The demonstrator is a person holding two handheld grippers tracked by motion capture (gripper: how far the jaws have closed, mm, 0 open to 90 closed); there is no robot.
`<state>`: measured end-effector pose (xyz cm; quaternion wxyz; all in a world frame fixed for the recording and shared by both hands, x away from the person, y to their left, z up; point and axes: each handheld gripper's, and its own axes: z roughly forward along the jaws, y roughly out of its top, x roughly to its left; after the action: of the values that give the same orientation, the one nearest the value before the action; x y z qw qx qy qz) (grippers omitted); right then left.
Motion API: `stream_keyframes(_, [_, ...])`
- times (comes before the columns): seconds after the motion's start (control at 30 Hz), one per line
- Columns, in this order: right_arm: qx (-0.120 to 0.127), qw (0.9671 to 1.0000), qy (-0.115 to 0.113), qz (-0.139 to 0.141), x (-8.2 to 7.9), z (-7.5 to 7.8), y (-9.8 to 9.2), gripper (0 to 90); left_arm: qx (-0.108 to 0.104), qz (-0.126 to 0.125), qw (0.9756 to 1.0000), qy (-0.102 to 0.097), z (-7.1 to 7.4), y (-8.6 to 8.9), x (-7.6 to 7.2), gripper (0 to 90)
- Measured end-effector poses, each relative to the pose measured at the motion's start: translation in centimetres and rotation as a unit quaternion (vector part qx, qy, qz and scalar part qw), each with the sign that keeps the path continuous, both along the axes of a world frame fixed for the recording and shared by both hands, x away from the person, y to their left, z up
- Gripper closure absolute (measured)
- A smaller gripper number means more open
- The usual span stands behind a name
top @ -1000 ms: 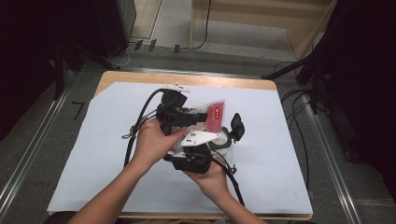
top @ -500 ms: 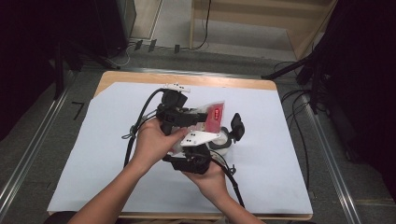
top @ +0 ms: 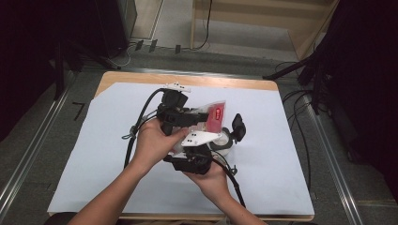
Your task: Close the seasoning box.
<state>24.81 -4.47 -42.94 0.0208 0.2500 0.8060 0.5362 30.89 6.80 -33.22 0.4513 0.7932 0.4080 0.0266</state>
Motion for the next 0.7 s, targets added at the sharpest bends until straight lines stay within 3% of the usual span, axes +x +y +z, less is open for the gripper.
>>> stream_keyframes(0.7, [-0.001, 1.0, 0.004, 0.0, -0.09, -0.14, 0.06, 63.9, 0.005, -0.003, 1.0, 0.0, -0.09, -0.06, 0.01, 68.3])
